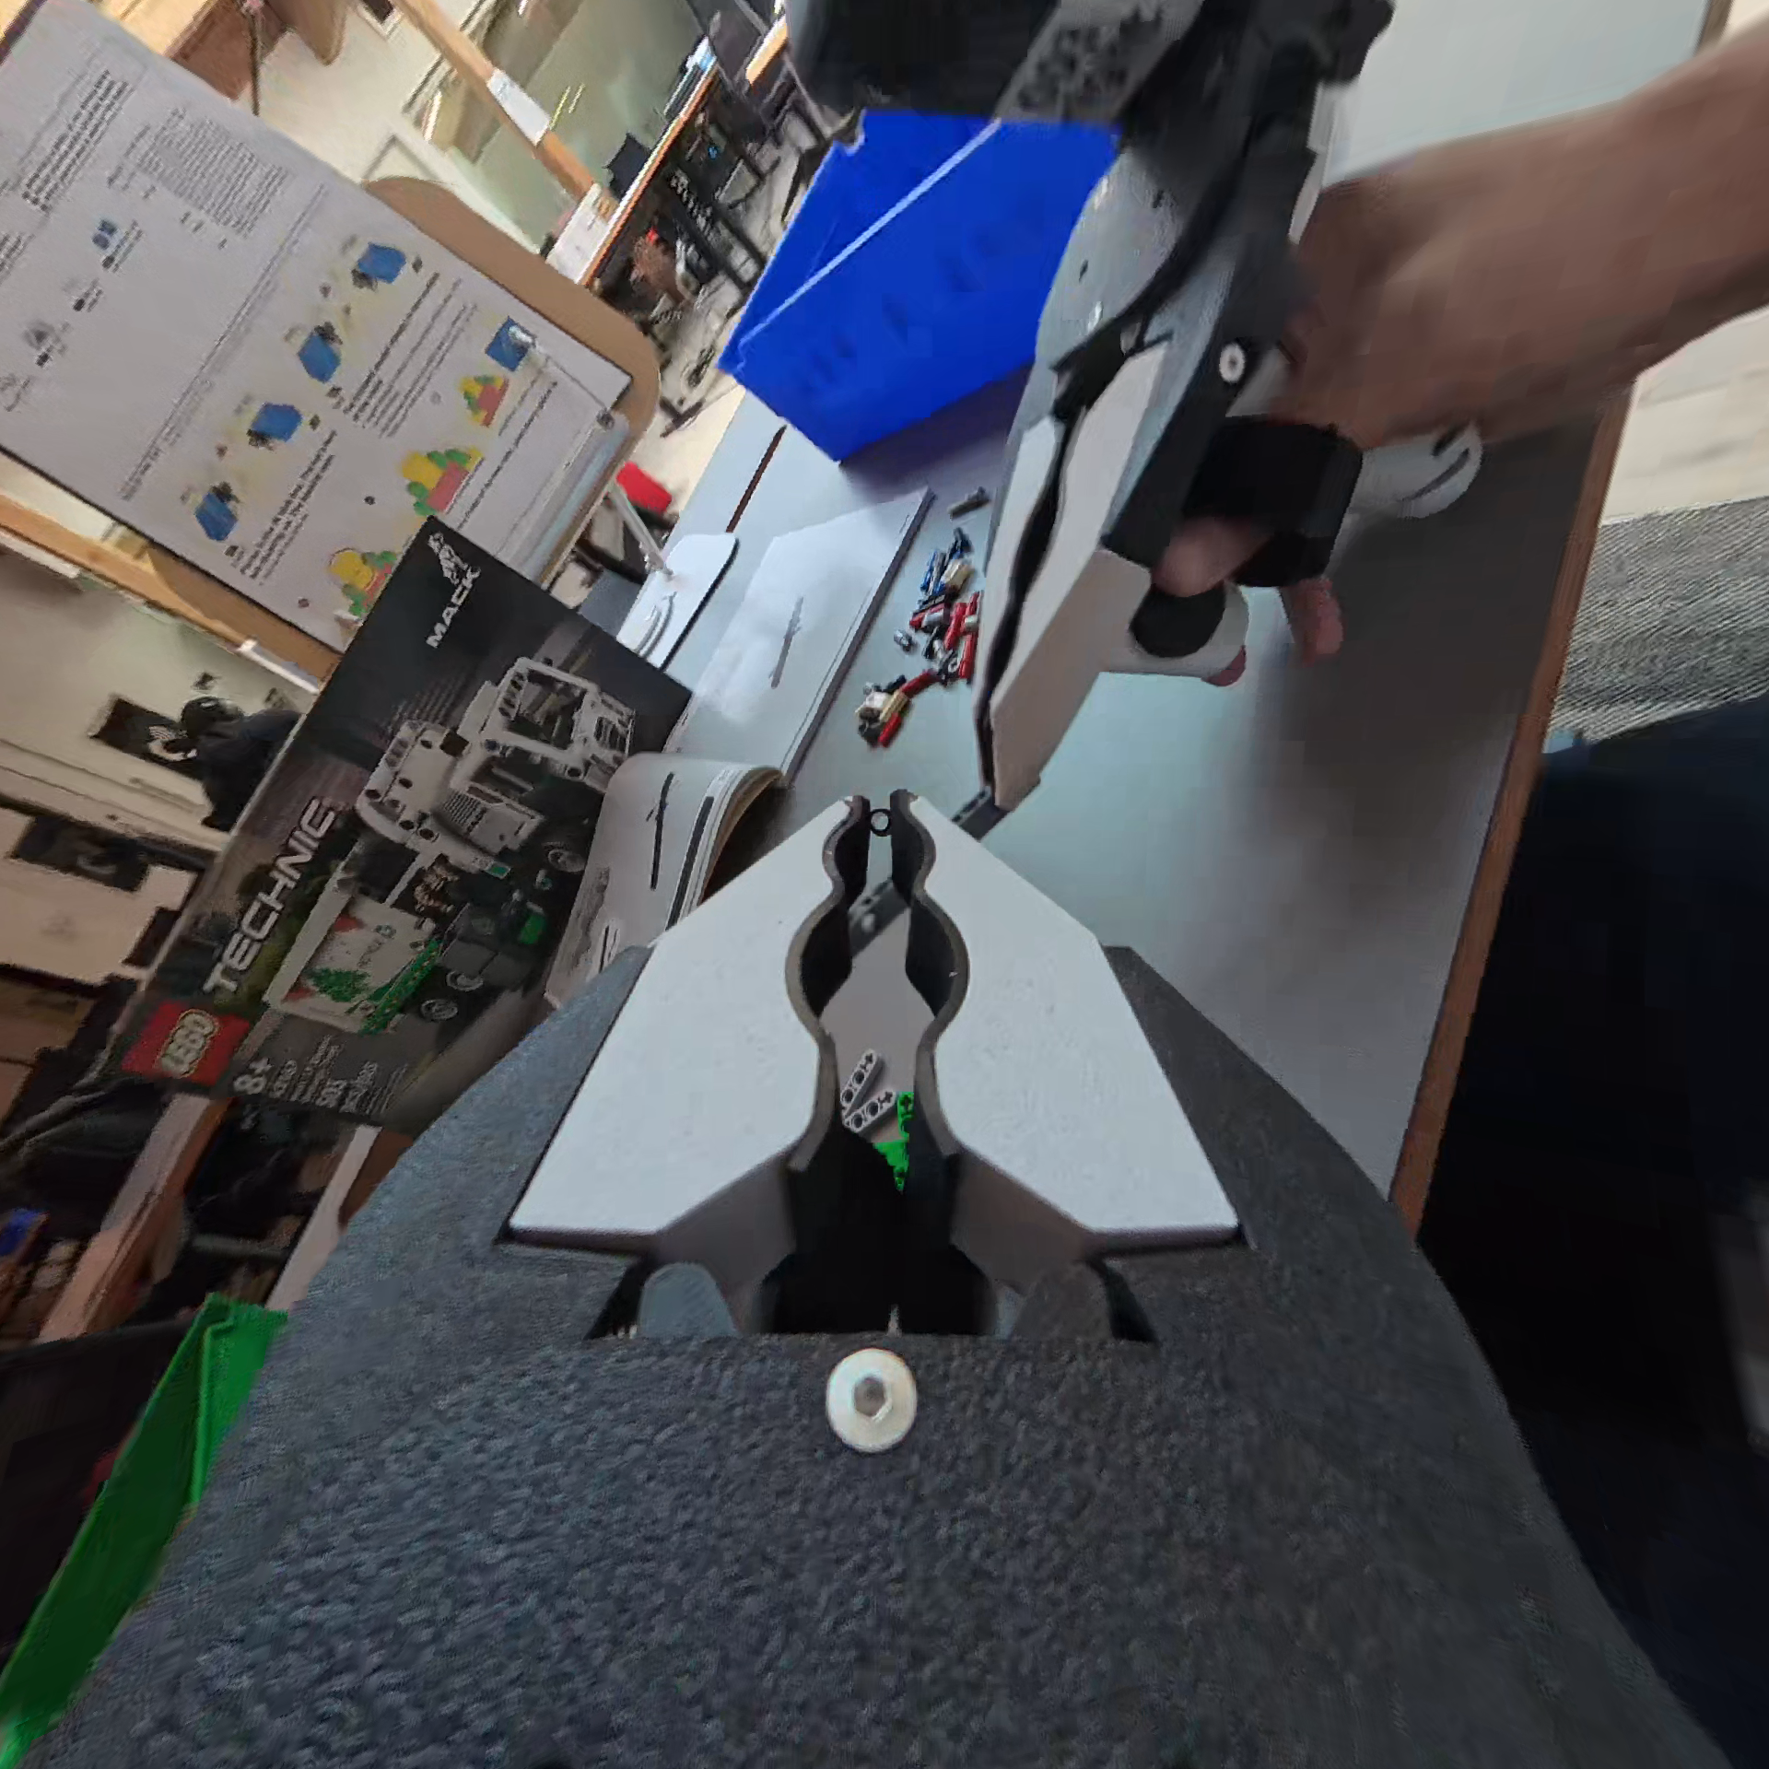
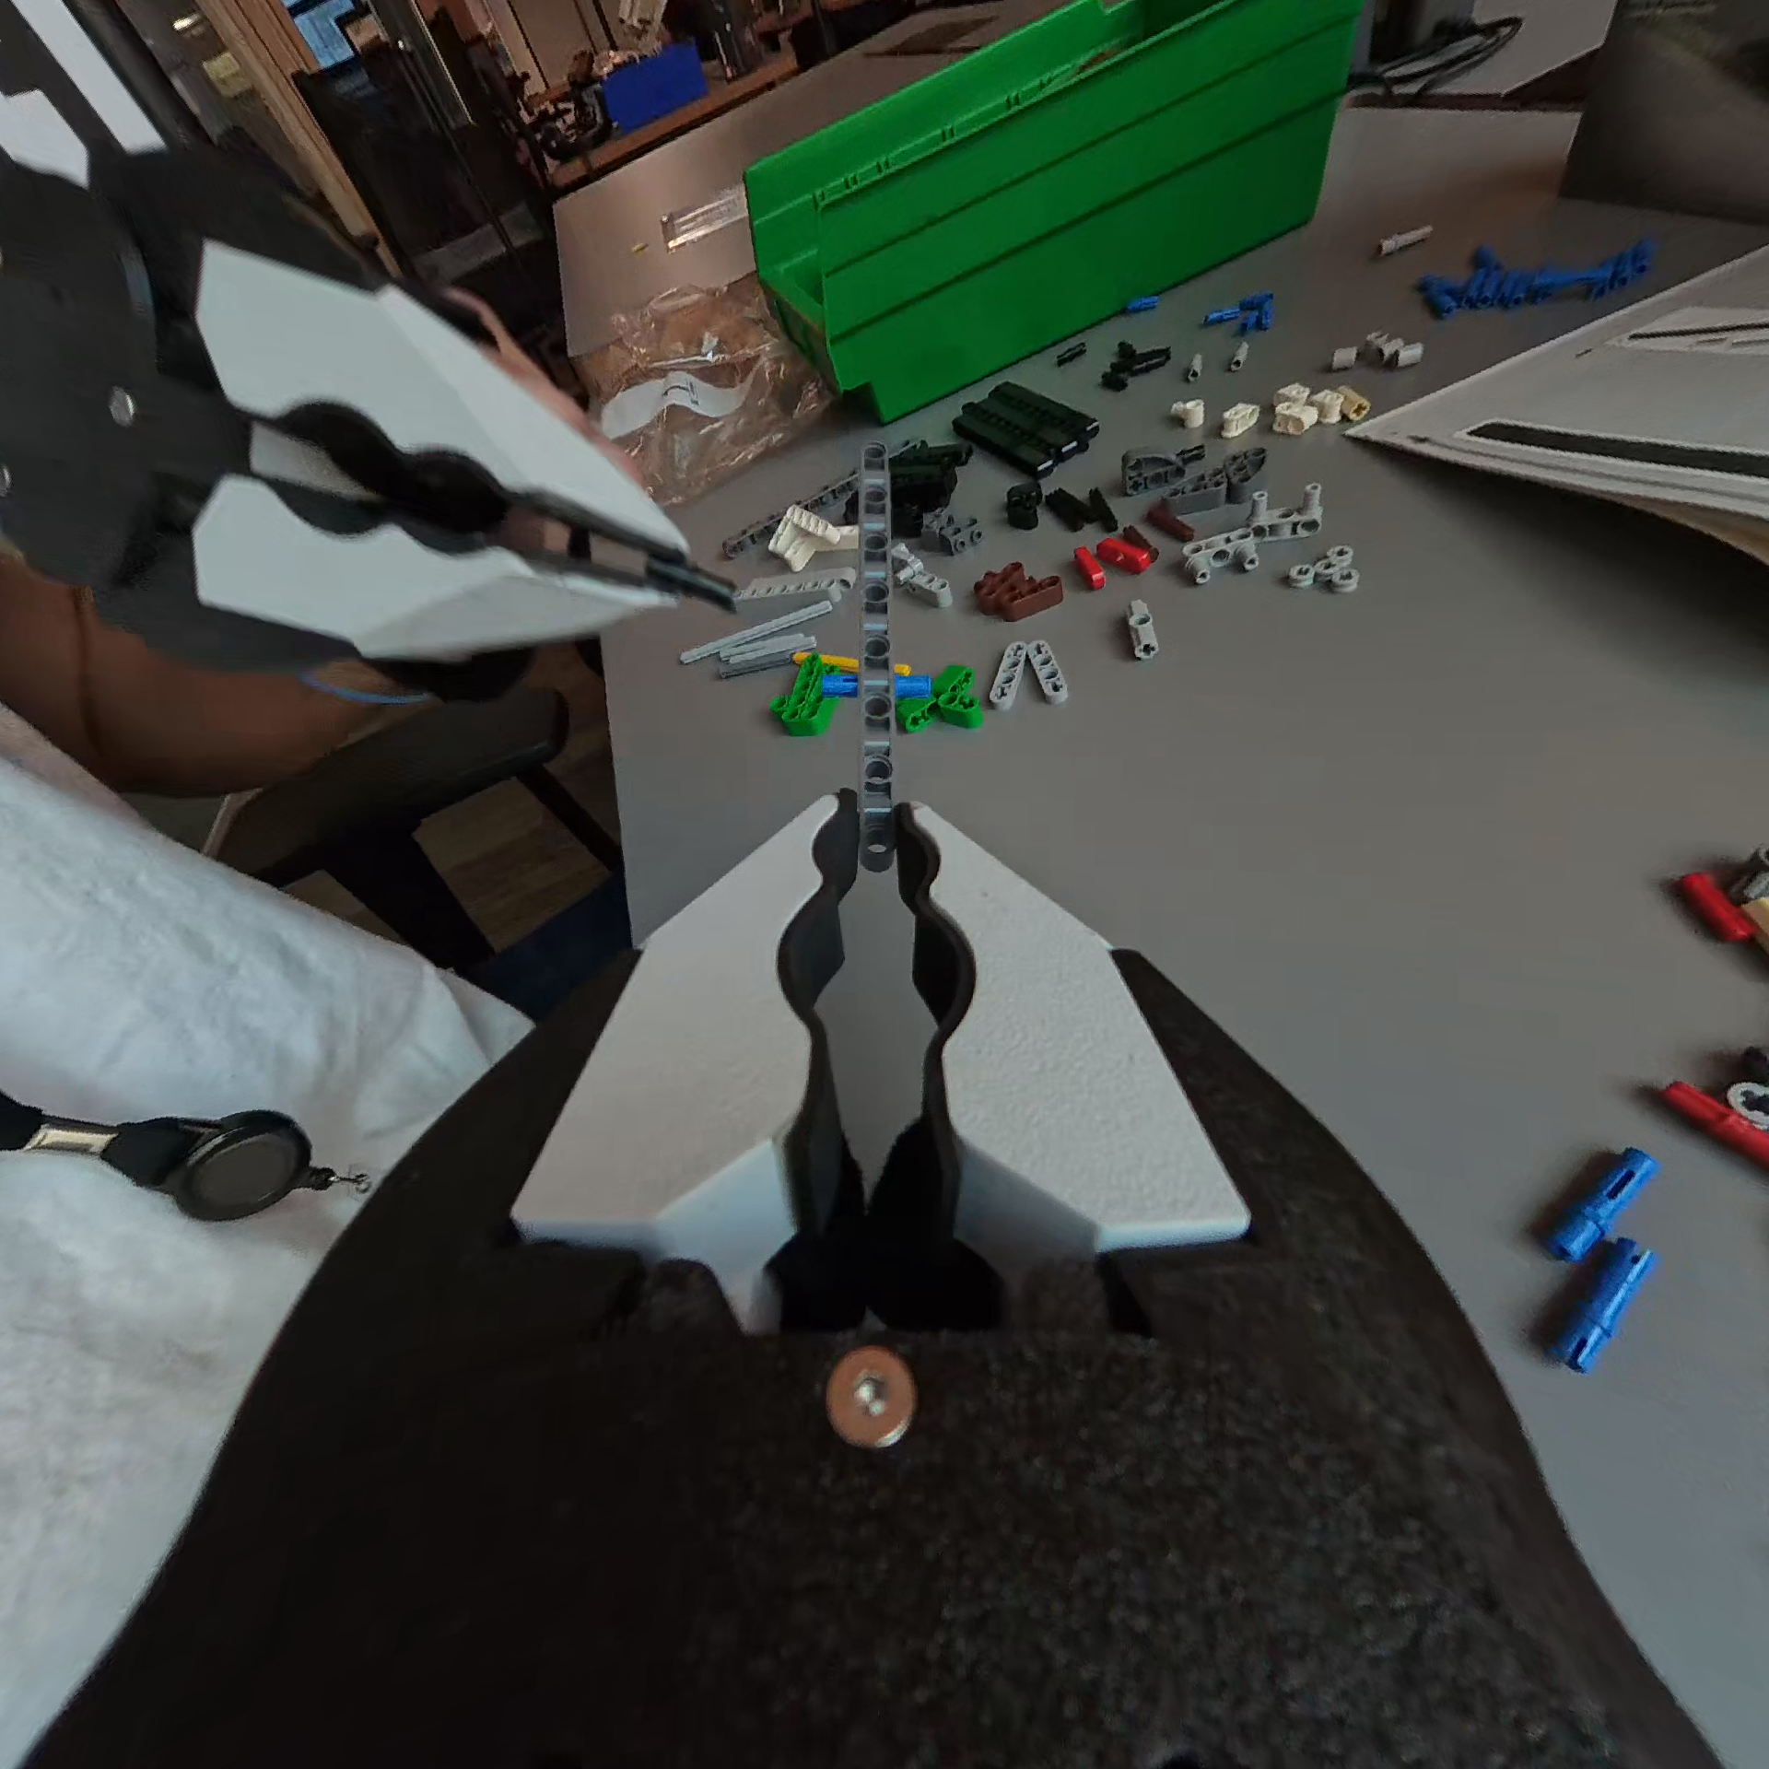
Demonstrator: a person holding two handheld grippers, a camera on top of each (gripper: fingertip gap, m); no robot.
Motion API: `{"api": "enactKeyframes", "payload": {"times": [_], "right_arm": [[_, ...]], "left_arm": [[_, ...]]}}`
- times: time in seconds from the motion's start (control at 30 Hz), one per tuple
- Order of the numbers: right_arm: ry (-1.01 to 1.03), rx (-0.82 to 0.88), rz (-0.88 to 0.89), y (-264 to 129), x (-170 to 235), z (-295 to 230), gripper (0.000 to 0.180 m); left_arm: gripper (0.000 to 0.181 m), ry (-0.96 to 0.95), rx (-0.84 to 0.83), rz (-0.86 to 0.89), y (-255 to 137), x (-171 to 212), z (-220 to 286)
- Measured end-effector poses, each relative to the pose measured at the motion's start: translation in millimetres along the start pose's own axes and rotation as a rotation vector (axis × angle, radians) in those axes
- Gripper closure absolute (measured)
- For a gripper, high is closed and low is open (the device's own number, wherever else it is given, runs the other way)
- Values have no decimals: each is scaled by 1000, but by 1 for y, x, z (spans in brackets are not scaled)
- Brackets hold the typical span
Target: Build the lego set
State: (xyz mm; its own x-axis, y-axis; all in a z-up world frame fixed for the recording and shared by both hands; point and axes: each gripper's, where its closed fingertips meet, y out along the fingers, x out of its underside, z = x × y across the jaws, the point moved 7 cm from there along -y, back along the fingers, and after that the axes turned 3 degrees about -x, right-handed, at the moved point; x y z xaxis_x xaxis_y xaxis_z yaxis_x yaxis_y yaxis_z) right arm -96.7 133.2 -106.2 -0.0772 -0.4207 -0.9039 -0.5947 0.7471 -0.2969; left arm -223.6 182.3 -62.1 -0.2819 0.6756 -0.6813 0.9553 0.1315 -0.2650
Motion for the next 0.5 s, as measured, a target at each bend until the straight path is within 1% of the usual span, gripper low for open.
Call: {"api": "enactKeyframes", "payload": {"times": [0.1, 0.27, 0.37, 0.5], "right_arm": [[-46, 25, 15, 4, 1, -1, 173], [-34, 41, 10, 8, 2, -4, 173], [-38, 40, 3, 7, 2, -5, 173], [-34, 23, 11, 7, 2, -5, 173]], "left_arm": [[177, 59, -71, -46, 10, 8, 20], [177, 42, -133, -69, 19, 18, 27], [177, 73, -145, -75, 19, 17, 27], [178, 70, -138, -54, 17, 16, 28]]}}
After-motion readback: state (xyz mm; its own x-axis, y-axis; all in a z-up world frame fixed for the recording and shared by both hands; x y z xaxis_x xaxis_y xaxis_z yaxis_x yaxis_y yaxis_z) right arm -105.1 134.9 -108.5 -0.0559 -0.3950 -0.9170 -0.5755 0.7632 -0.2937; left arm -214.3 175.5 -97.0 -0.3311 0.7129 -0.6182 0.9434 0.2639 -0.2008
